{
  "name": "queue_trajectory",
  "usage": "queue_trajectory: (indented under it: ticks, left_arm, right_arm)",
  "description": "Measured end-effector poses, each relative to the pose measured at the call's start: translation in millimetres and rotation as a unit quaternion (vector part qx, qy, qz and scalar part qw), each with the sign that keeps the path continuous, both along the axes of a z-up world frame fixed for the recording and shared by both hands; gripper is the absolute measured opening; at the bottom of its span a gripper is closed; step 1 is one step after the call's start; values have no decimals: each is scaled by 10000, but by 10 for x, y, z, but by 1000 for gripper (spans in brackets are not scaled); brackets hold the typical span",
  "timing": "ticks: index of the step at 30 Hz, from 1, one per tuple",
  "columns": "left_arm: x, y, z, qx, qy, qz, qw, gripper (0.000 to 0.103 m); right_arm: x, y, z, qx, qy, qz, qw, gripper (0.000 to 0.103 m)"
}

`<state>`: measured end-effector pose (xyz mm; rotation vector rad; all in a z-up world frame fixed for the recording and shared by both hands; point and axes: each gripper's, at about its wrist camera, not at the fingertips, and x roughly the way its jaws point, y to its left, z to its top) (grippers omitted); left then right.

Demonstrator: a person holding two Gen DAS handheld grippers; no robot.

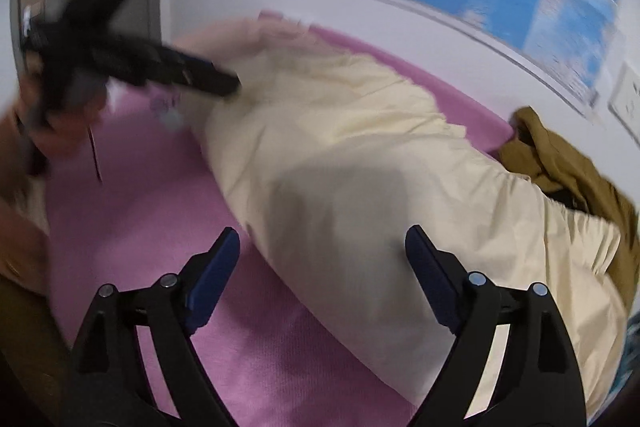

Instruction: Fold large clothes

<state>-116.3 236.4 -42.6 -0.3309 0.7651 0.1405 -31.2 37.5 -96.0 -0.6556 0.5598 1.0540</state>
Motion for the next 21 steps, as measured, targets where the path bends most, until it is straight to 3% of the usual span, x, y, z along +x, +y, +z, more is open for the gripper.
queue_trajectory:
  ticks: [2,5,10,12,15,21]
  left_arm:
    - [-107,13,-77,-223,79,36,9997,86]
    - [-190,-44,-192,-403,241,17,9989,87]
    - [-167,-150,-380,-1078,425,-311,9928,88]
    - [-121,-170,-417,-1268,392,-358,9905,88]
    - [-5,-159,-449,-1734,268,-410,9836,88]
    - [219,2,-493,-2692,-98,-159,9629,91]
  right_arm:
    - [-27,58,-113,-233,-342,-1,9991,84]
    - [-27,54,-165,-347,-668,-89,9971,75]
    - [107,2,-50,-75,-297,-247,9992,55]
    - [127,-23,23,77,-163,-335,9993,51]
    - [211,-72,104,314,132,-453,9984,50]
    - [179,-70,105,289,151,-490,9983,50]
